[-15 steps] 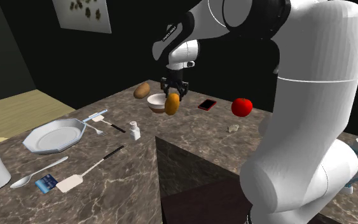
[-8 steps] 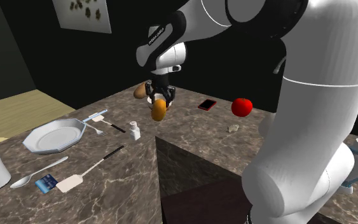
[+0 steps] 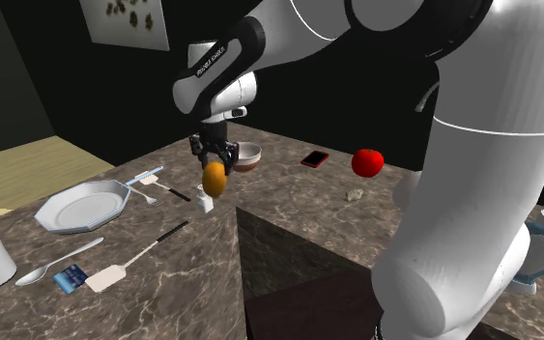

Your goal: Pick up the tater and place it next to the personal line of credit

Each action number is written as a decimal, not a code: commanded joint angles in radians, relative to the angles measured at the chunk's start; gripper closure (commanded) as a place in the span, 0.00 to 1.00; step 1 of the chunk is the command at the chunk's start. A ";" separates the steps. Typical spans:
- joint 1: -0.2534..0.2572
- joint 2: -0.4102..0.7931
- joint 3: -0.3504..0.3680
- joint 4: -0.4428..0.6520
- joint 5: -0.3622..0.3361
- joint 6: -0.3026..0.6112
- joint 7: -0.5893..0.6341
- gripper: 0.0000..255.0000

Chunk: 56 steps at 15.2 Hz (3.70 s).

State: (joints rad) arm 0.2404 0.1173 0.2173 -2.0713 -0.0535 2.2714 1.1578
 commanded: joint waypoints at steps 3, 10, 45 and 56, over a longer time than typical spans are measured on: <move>0.057 0.010 0.040 0.014 -0.020 -0.008 0.109 1.00; 0.158 0.060 0.101 0.078 -0.064 -0.033 0.293 1.00; 0.633 0.615 0.155 0.758 -0.300 -0.229 0.820 1.00; 0.639 0.682 0.137 0.720 -0.327 -0.127 0.842 1.00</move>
State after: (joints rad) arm 0.8754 0.7694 0.3589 -1.3577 -0.3785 2.1487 2.0011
